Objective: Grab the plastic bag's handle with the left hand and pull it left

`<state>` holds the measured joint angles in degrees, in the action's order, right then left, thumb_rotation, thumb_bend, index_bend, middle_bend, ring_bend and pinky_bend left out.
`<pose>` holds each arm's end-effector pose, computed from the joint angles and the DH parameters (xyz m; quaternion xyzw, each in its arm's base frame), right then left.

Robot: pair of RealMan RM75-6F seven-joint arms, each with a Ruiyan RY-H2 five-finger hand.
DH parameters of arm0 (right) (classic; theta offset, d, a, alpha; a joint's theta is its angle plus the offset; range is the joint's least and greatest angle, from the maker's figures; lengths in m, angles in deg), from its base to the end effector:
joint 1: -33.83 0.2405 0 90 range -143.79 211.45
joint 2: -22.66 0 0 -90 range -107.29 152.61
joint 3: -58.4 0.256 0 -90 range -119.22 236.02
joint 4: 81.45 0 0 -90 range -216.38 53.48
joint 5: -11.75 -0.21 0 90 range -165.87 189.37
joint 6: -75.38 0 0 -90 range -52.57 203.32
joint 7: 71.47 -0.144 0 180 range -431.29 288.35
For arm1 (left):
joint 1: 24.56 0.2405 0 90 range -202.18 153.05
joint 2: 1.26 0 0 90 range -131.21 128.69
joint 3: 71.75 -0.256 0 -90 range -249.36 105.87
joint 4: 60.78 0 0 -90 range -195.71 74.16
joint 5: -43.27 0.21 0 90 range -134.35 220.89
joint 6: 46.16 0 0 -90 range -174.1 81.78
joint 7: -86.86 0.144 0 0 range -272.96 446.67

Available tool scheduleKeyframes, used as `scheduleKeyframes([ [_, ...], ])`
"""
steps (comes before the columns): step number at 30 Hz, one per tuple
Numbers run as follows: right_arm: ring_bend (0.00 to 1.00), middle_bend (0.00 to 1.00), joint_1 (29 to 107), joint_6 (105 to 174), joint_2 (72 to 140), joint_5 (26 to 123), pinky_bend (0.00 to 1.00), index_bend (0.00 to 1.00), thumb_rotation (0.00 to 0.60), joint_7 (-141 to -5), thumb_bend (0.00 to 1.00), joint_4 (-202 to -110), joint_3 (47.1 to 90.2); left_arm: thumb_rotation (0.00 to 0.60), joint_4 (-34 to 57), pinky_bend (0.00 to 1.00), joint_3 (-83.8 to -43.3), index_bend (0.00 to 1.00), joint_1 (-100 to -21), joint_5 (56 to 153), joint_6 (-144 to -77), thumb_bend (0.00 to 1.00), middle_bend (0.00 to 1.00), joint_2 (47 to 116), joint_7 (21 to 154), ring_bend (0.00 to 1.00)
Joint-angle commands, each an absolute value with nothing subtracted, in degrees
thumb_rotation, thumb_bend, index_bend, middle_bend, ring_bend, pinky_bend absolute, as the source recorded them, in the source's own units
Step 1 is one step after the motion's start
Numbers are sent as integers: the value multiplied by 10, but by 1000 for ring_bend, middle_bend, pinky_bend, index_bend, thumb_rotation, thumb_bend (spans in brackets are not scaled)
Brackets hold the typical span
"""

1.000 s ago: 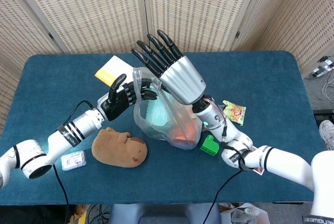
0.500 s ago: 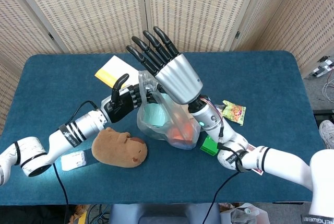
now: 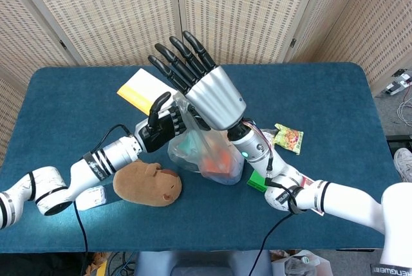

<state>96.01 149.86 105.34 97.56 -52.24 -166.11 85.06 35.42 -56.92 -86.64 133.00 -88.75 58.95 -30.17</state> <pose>0.0639 -0.3809 0.1204 0.6286 -0.0123 0.6684 0.3975 -0.0009 0.3747 0.1090 0.3624 0.7872 0.4558 0.2032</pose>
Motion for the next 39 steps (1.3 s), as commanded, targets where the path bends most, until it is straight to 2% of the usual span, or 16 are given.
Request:
scheduleKeyframes([
  [1, 0, 78, 962, 1498, 1054, 975, 0, 10, 600, -522, 43, -1661, 851, 0, 355, 161, -567, 246, -871, 1323, -885, 183, 240, 592, -302, 245],
  [22, 0, 77, 963, 1505, 1050, 981, 0, 3, 600, -516, 22, -1680, 844, 0, 362, 161, -548, 228, -887, 1279, -860, 183, 240, 593, -286, 238],
  [39, 0, 71, 925, 1492, 992, 976, 0, 1, 600, -452, 16, -1780, 817, 5, 376, 159, -507, 157, -865, 1201, -852, 183, 238, 606, -230, 229],
])
